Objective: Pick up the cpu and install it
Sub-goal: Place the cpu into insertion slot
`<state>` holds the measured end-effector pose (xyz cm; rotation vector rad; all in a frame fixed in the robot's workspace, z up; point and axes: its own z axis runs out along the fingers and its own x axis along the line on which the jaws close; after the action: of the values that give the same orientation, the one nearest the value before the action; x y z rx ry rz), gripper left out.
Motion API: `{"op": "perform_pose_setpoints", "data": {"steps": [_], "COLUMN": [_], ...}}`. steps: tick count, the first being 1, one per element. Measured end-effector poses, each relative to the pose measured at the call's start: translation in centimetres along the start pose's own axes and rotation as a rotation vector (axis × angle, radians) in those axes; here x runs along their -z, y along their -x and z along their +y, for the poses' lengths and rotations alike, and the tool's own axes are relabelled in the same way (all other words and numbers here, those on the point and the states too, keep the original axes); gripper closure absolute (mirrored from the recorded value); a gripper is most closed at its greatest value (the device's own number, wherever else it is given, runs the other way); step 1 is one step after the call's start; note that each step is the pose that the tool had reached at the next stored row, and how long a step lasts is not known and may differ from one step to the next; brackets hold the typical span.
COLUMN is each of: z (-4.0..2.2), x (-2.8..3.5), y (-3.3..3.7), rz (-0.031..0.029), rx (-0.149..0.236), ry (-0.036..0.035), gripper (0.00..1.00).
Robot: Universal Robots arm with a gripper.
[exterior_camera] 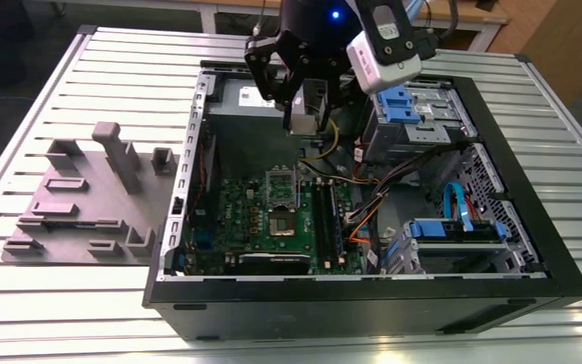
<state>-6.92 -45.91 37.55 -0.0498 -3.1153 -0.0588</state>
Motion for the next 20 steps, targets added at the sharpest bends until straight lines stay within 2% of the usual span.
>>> {"op": "perform_pose_setpoints", "data": {"steps": [16, 20], "z": [-0.13, -0.16], "x": [-1.24, -1.66], "y": [0.02, 0.03], "rz": [0.0004, 0.0022], "rx": [0.0, 0.0], "ry": [-0.0001, -0.0002], "gripper": [0.55, 0.55]}}
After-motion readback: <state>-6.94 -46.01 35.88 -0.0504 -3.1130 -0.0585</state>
